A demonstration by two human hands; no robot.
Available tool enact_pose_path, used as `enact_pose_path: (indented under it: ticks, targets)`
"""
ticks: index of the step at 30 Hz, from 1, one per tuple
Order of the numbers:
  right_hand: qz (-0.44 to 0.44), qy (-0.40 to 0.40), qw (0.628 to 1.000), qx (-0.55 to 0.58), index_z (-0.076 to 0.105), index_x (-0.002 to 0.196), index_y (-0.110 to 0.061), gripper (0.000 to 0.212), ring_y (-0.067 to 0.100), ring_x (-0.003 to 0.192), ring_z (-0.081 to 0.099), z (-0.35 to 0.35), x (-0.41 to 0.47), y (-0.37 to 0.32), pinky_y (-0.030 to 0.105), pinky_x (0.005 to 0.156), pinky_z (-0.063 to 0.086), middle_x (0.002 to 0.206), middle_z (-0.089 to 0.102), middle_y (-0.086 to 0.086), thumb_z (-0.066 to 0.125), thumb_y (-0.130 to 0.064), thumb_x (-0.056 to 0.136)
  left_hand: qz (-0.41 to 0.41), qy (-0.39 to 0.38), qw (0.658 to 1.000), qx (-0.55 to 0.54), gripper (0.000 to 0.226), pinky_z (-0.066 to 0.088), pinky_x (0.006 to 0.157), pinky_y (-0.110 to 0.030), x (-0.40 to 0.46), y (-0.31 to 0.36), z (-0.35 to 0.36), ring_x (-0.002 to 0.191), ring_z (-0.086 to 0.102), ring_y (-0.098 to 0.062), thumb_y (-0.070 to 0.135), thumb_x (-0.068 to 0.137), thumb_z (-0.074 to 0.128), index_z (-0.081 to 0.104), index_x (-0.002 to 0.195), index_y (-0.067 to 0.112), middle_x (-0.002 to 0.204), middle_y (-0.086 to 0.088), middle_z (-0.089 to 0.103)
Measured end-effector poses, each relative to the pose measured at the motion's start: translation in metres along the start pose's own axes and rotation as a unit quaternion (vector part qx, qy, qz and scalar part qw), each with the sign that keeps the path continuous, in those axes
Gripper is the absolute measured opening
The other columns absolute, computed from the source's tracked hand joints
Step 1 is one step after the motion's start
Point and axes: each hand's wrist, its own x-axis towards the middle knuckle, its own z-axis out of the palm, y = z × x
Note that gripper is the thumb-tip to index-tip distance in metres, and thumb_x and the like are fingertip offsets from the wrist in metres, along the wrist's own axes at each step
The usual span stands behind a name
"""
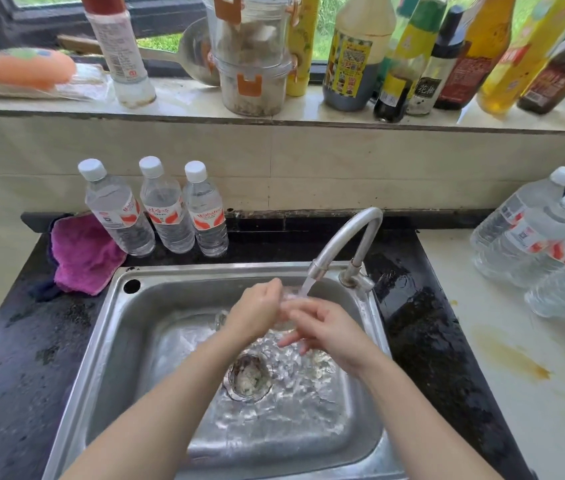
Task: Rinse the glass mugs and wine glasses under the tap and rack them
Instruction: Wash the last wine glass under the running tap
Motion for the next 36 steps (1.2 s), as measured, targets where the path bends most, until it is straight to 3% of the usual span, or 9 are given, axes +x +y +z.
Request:
enact_pose_path:
  ticks: [3, 8, 13, 17, 19, 24, 30, 34, 36]
  targets:
    - [0.007, -0.028, 0.994, -0.110, 0.069, 0.097, -0.009, 0.016, 0.015, 0.083, 0.072, -0.012, -0.003, 0.002, 0.020, 0.063, 0.054, 0.099, 0.073, 0.005, 0.057, -0.018, 0.093, -0.082, -0.128, 0.988, -0.012, 0.057, 0.037, 0.042, -0.020, 0.002, 0.008, -0.007, 0.040, 0.048, -0.013, 0.035, 0.100, 0.016, 0.059, 0.081, 0.002, 0.057, -0.007, 0.057]
    - [0.007, 0.095, 0.995, 0.010, 0.068, 0.095, -0.006, 0.020, 0.018, 0.070, 0.072, 0.001, 0.006, 0.001, 0.017, 0.049, 0.049, 0.090, 0.074, 0.007, 0.055, -0.021, 0.095, 0.078, 0.046, 0.995, 0.052, 0.040, 0.048, 0.072, -0.038, -0.027, 0.007, 0.018, 0.084, 0.058, -0.021, 0.031, 0.103, 0.023, 0.056, 0.095, 0.010, 0.099, -0.005, 0.062]
    - [-0.015, -0.011, 0.997, -0.078, 0.069, 0.093, -0.012, 0.014, 0.017, 0.084, 0.072, -0.009, -0.004, 0.002, 0.023, 0.064, 0.055, 0.093, 0.073, 0.002, 0.055, -0.013, 0.095, -0.145, -0.090, 0.983, -0.070, 0.047, 0.031, 0.043, -0.021, 0.003, 0.010, -0.006, 0.045, 0.042, -0.018, 0.034, 0.101, 0.021, 0.052, 0.077, 0.007, 0.068, -0.009, 0.052]
    - [-0.006, 0.123, 0.991, -0.056, 0.065, 0.087, -0.005, 0.023, 0.026, 0.069, 0.072, 0.000, 0.007, -0.007, 0.021, 0.053, 0.053, 0.081, 0.072, 0.013, 0.052, -0.020, 0.097, 0.028, 0.002, 0.998, -0.056, 0.047, 0.050, 0.067, -0.037, -0.025, 0.009, 0.019, 0.071, 0.061, -0.020, 0.044, 0.101, 0.022, 0.056, 0.091, 0.013, 0.082, -0.003, 0.065]
    - [-0.027, 0.115, 0.992, -0.047, 0.066, 0.093, -0.003, 0.024, 0.025, 0.069, 0.072, 0.001, 0.007, -0.005, 0.022, 0.051, 0.053, 0.083, 0.073, 0.007, 0.052, -0.023, 0.097, 0.045, 0.039, 0.998, -0.027, 0.040, 0.047, 0.074, -0.037, -0.015, 0.004, 0.019, 0.083, 0.061, -0.022, 0.040, 0.101, 0.026, 0.054, 0.091, 0.014, 0.089, -0.001, 0.065]
    - [-0.018, -0.031, 0.991, -0.130, 0.069, 0.090, -0.010, 0.017, 0.011, 0.080, 0.069, -0.014, -0.007, -0.001, 0.021, 0.060, 0.052, 0.090, 0.072, -0.004, 0.054, -0.018, 0.095, -0.159, -0.153, 0.970, -0.102, 0.052, 0.030, 0.043, -0.021, 0.004, 0.007, -0.010, 0.048, 0.047, -0.017, 0.042, 0.101, 0.024, 0.058, 0.092, 0.003, 0.074, -0.010, 0.057]
    - [0.001, 0.128, 0.987, -0.098, 0.069, 0.089, -0.014, 0.020, 0.013, 0.064, 0.058, 0.003, 0.006, 0.015, 0.028, 0.062, 0.049, 0.088, 0.071, 0.010, 0.053, -0.025, 0.096, 0.027, 0.066, 0.997, -0.011, 0.039, 0.041, 0.063, -0.032, -0.025, 0.010, 0.018, 0.071, 0.055, -0.017, 0.040, 0.100, 0.023, 0.049, 0.077, 0.023, 0.076, 0.003, 0.059]
    - [-0.032, 0.013, 0.989, -0.146, 0.067, 0.091, -0.010, 0.013, 0.005, 0.078, 0.064, -0.002, -0.009, 0.016, 0.020, 0.070, 0.053, 0.088, 0.069, -0.003, 0.054, -0.015, 0.094, -0.135, -0.135, 0.975, -0.112, 0.050, 0.031, 0.046, -0.022, -0.006, 0.002, -0.011, 0.043, 0.045, -0.013, 0.040, 0.099, 0.022, 0.059, 0.082, 0.009, 0.068, -0.006, 0.059]
    - [-0.033, 0.048, 0.987, -0.148, 0.067, 0.088, -0.008, 0.015, 0.005, 0.070, 0.062, -0.003, -0.005, 0.014, 0.020, 0.068, 0.053, 0.079, 0.067, -0.004, 0.055, -0.015, 0.094, -0.124, -0.131, 0.977, -0.111, 0.054, 0.039, 0.047, -0.023, -0.008, 0.003, -0.008, 0.047, 0.053, -0.014, 0.045, 0.099, 0.022, 0.061, 0.094, 0.008, 0.077, -0.010, 0.065]
